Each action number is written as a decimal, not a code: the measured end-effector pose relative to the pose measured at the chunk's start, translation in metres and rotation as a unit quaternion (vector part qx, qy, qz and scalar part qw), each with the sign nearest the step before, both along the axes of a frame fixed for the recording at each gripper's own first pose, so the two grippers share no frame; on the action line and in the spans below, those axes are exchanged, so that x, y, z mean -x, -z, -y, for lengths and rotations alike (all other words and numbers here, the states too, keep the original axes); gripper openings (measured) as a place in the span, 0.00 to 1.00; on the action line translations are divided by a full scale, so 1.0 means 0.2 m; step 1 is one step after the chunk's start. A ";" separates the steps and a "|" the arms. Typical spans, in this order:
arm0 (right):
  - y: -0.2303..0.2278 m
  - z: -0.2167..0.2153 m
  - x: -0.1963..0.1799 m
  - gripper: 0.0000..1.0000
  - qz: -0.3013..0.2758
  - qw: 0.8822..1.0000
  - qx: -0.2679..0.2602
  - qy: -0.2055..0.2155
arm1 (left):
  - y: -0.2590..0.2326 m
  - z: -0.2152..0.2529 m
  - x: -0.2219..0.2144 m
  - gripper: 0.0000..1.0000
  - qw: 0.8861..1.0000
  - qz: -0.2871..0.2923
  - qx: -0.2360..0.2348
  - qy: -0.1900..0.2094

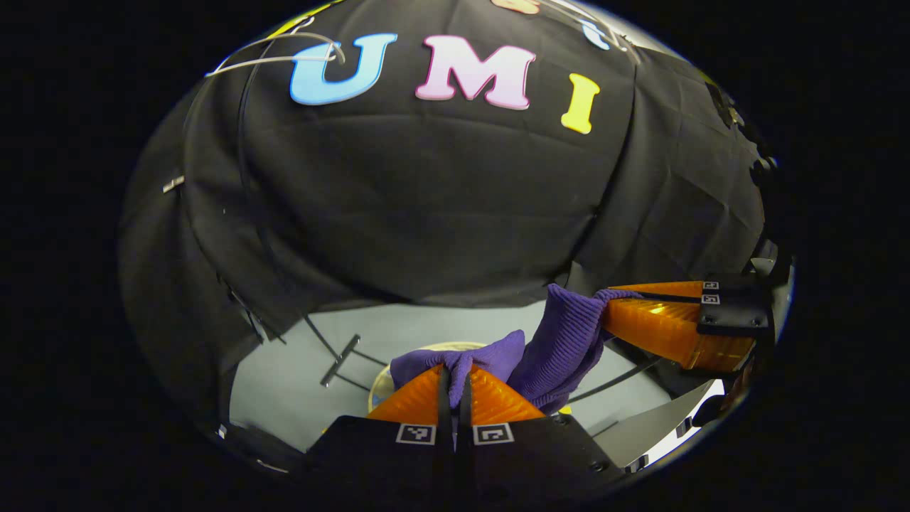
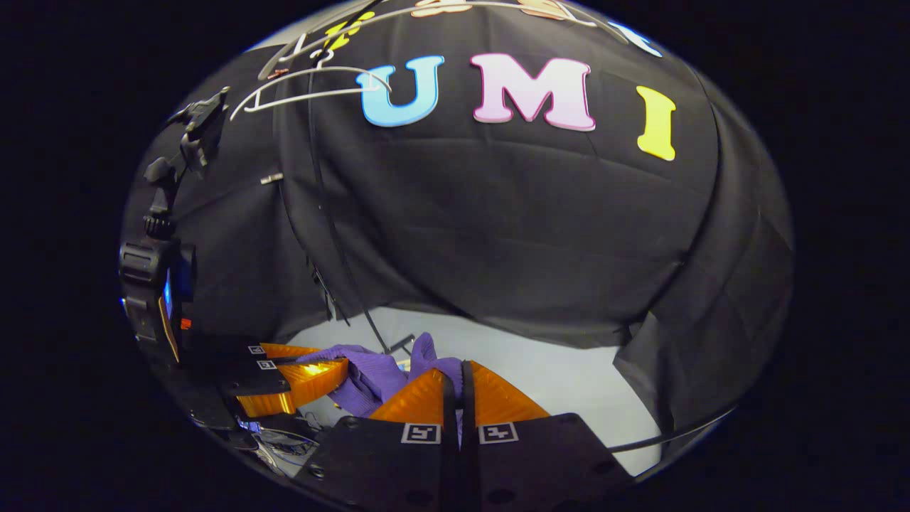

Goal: Grasp the clothes on the hanger with both hands and then place them into the laundry hamper below.

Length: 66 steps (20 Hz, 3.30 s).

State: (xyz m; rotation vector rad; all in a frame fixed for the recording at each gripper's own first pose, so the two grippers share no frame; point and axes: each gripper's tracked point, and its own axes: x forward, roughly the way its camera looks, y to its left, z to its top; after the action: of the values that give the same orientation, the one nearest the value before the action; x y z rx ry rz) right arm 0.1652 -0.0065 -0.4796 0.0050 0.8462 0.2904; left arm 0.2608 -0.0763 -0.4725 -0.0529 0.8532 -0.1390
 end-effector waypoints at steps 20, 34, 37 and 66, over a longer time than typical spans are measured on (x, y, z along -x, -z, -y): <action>0.21 0.21 0.20 0.99 -0.084 0.995 0.038 0.046 | 0.04 0.04 0.10 0.95 0.997 -0.048 -0.049 -0.021; -0.81 0.07 0.21 0.99 0.115 0.984 0.041 0.129 | -1.03 -0.24 0.27 0.95 0.983 0.177 -0.007 -0.039; -1.08 0.01 0.27 0.99 0.154 0.977 0.027 0.143 | -1.30 -0.28 0.39 0.96 0.973 0.228 -0.011 -0.042; -2.24 0.05 0.56 0.96 0.385 0.911 0.005 0.147 | -2.29 -0.40 0.99 0.96 0.907 0.413 -0.024 -0.076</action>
State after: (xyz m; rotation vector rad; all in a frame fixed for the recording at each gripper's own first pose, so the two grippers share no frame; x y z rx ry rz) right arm 0.0528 -0.0167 -0.0317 0.0077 0.0512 -0.0121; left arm 0.0625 0.0042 -0.0145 -0.0104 0.0006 0.0137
